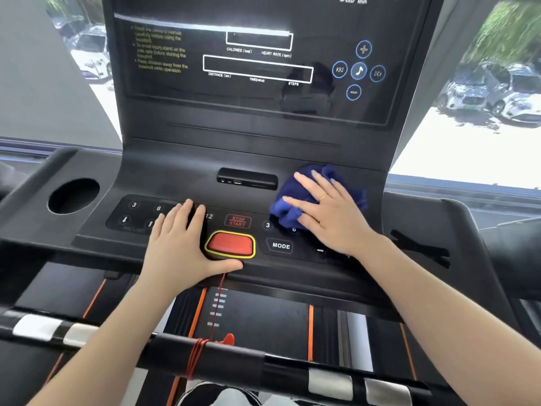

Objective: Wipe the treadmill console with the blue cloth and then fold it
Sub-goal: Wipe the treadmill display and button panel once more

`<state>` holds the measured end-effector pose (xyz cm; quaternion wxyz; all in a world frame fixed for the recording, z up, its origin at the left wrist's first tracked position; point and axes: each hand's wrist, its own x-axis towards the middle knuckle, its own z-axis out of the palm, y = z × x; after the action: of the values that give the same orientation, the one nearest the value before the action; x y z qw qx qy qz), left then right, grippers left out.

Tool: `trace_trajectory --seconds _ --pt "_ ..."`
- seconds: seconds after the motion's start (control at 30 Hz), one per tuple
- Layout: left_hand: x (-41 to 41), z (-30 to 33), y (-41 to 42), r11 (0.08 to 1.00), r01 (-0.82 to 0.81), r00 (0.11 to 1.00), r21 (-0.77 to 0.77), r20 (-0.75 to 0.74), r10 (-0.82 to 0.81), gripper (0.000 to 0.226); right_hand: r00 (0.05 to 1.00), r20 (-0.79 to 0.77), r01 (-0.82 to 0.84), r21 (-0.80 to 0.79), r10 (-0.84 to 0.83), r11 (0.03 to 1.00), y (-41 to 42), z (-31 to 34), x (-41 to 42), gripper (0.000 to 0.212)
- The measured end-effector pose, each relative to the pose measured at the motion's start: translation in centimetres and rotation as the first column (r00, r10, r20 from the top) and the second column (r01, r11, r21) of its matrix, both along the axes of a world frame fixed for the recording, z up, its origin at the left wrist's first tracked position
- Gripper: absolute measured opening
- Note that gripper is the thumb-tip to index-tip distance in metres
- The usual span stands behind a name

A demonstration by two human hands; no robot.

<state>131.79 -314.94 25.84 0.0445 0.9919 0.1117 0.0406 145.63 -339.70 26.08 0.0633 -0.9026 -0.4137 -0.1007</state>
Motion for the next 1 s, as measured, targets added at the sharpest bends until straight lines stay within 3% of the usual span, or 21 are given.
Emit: trace_trajectory --seconds 0.17,0.33,0.47,0.6,0.77,0.9,1.0 --pt "-0.1 -0.3 0.0 1.000 0.001 1.000 -0.008 -0.017 -0.001 0.128 0.967 -0.133 -0.225 -0.032 0.219 0.974 0.8 0.0 -6.3 0.043" --pt "0.2 0.5 0.2 0.999 0.026 0.997 -0.020 -0.073 -0.027 0.126 0.935 -0.121 -0.341 -0.060 0.332 0.938 1.1 0.5 -6.6 0.047" --pt "0.1 0.7 0.9 0.997 0.076 0.994 0.006 -0.079 -0.076 0.121 0.985 -0.112 -0.138 -0.070 0.130 0.988 2.2 1.0 -1.2 0.051" --pt "-0.1 0.5 1.4 0.992 0.127 0.990 0.012 -0.058 -0.127 0.113 0.992 -0.123 0.036 -0.039 -0.041 0.999 4.1 0.9 -2.5 0.053" --pt "0.2 0.7 3.2 0.970 0.241 0.970 0.013 -0.029 -0.241 0.105 0.978 -0.170 -0.118 0.026 0.121 0.993 8.2 0.2 -9.0 0.047" --pt "0.5 0.6 5.9 0.930 0.365 0.931 0.047 0.005 -0.366 0.105 0.979 -0.170 -0.118 -0.017 0.114 0.993 10.1 0.8 -7.6 0.046" --pt "0.7 0.6 7.8 0.913 0.407 0.913 -0.022 0.011 -0.407 0.105 0.975 -0.224 -0.022 -0.078 0.004 0.997 11.1 1.6 -4.7 0.055"
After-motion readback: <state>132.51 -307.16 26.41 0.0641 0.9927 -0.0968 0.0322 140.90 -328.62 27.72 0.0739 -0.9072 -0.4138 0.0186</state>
